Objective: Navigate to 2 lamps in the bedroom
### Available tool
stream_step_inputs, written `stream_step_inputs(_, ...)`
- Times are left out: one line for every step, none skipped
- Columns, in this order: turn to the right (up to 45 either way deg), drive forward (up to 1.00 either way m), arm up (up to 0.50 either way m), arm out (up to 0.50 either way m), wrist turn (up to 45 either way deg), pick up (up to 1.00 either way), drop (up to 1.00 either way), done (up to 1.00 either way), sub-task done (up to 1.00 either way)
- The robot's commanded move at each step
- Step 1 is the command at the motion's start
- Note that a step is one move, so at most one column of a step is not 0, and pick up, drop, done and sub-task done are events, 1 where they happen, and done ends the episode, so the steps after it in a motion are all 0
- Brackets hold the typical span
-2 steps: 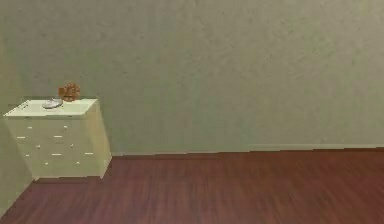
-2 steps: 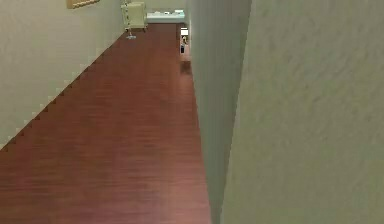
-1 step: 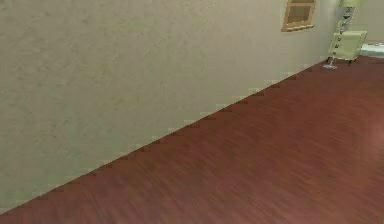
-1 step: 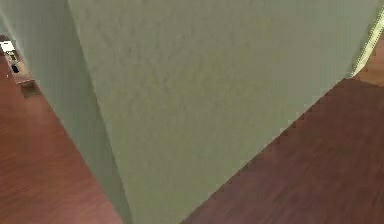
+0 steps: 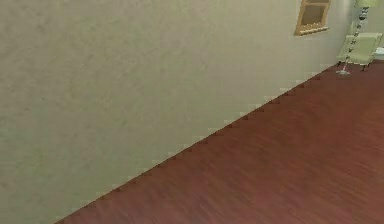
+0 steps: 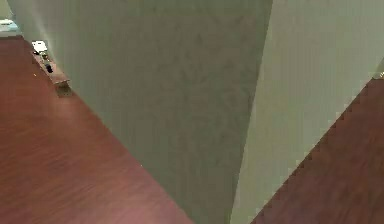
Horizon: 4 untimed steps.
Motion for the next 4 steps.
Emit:
stream_step_inputs(45.0,0.0,0.0,0.0,0.0,0.0,0.0,0.0,0.0)
stream_step_inputs(3.0,0.0,0.0,0.0,0.0,0.0,0.0,0.0,0.0)
stream_step_inputs(0.0,1.0,0.0,0.0,0.0,0.0,0.0,0.0,0.0)
stream_step_inputs(0.0,1.0,0.0,0.0,0.0,0.0,0.0,0.0,0.0)
